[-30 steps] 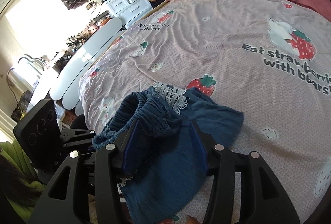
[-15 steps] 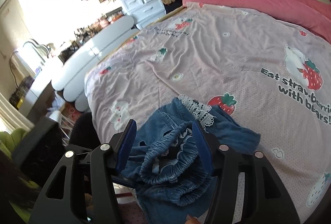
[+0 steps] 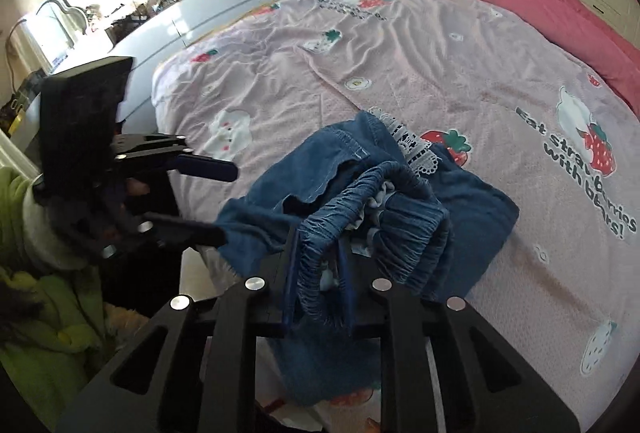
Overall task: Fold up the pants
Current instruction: 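Fold the waistband over the pant legs with the right gripper and release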
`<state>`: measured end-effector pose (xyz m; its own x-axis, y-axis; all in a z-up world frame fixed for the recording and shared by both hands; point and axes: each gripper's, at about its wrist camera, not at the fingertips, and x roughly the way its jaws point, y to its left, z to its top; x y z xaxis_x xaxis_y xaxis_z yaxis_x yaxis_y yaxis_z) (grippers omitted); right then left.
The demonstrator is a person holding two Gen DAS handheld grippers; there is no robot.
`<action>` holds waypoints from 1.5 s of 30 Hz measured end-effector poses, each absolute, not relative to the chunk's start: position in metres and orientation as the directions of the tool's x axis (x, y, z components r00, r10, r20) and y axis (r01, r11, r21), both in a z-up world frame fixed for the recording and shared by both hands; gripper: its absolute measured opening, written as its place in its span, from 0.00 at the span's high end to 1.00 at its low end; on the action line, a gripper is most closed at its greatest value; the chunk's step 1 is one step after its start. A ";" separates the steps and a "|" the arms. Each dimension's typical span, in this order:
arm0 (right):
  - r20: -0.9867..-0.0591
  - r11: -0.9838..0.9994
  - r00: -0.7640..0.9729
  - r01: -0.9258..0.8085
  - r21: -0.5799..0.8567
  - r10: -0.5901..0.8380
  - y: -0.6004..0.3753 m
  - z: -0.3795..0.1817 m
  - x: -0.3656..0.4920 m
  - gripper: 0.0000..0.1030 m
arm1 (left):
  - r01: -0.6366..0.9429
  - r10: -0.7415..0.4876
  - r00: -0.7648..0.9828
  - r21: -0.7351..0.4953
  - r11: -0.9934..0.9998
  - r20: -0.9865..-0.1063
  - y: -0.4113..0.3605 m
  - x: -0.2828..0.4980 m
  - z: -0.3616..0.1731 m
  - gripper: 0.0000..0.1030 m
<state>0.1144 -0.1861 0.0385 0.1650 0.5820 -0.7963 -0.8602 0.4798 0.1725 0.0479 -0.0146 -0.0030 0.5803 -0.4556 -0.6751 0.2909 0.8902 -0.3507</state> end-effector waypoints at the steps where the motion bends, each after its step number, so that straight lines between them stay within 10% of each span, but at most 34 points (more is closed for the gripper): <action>1: -0.794 0.475 0.173 -0.865 0.161 0.583 -0.193 0.039 0.110 0.83 | 0.294 -0.465 0.577 -0.361 0.885 -0.672 -0.014 0.046 -0.002 0.41; 16: -0.747 0.544 0.196 -0.800 0.253 0.635 -0.233 0.038 0.111 0.82 | 0.349 -0.451 0.578 -0.294 0.890 -0.680 -0.029 0.034 0.002 0.41; 21: -0.764 0.525 0.162 -0.811 0.258 0.625 -0.205 0.041 0.121 0.48 | 0.393 -0.454 0.566 -0.259 0.882 -0.688 -0.045 0.031 0.002 0.41; 24: -0.805 0.534 0.149 -0.814 0.229 0.574 -0.183 0.029 0.122 0.52 | 0.391 -0.462 0.546 -0.275 0.878 -0.699 -0.047 0.032 -0.004 0.41; 26: -0.814 0.515 0.108 -0.819 0.253 0.571 -0.178 0.022 0.122 0.87 | 0.383 -0.456 0.544 -0.275 0.882 -0.705 -0.048 0.034 -0.006 0.41; 45: -0.803 0.484 0.055 -0.822 0.301 0.593 -0.223 -0.008 0.100 0.84 | 0.366 -0.439 0.496 -0.279 0.888 -0.749 -0.061 0.047 -0.034 0.52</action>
<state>0.1001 -0.2234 -0.0079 0.0553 0.5928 -0.8035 -0.8217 0.4842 0.3007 0.0471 -0.0606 -0.0337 0.4957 -0.4393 -0.7492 0.3657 0.8880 -0.2787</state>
